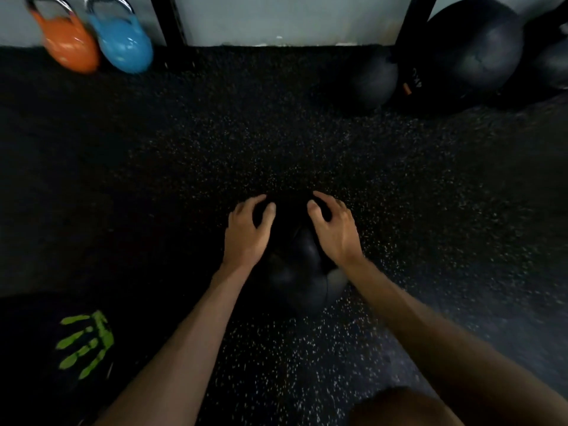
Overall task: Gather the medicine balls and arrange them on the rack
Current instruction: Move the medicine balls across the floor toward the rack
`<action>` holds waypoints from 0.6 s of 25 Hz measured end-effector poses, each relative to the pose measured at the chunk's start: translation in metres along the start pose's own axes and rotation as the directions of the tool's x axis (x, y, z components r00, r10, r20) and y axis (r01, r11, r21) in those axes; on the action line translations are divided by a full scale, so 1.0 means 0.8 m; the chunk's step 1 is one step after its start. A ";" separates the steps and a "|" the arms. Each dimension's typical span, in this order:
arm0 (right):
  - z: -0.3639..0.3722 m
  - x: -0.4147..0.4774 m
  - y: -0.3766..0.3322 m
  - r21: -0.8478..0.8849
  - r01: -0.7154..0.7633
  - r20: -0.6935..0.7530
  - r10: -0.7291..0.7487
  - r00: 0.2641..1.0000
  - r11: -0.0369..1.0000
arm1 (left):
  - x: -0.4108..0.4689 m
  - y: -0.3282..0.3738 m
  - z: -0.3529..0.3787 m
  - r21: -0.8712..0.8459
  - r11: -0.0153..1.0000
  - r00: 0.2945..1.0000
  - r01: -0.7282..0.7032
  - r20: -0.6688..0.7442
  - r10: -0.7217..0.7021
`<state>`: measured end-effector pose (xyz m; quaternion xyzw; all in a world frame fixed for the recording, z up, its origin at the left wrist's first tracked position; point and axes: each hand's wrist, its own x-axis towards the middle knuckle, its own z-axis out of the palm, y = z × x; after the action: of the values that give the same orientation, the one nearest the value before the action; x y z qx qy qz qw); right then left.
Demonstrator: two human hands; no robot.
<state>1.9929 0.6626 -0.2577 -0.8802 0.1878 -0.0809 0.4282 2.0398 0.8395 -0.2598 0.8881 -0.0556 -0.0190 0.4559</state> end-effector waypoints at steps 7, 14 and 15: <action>-0.040 0.101 0.026 0.073 -0.322 0.076 0.317 0.946 0.944 | -0.050 0.021 0.034 0.018 0.996 0.994 0.090 0.053 -0.091; -0.029 0.073 0.046 -0.219 0.112 0.032 -0.108 0.994 0.969 | 0.138 0.080 0.062 0.224 0.937 0.946 0.268 0.122 -0.299; -0.027 0.084 0.042 -0.332 0.162 0.044 -0.157 0.987 0.929 | 0.153 0.083 0.061 0.249 0.933 0.941 0.259 0.152 -0.302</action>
<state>2.0388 0.6011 -0.2722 -0.9531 0.1232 -0.0752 0.2660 2.1515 0.7475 -0.2326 0.9270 0.0277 -0.1611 0.3376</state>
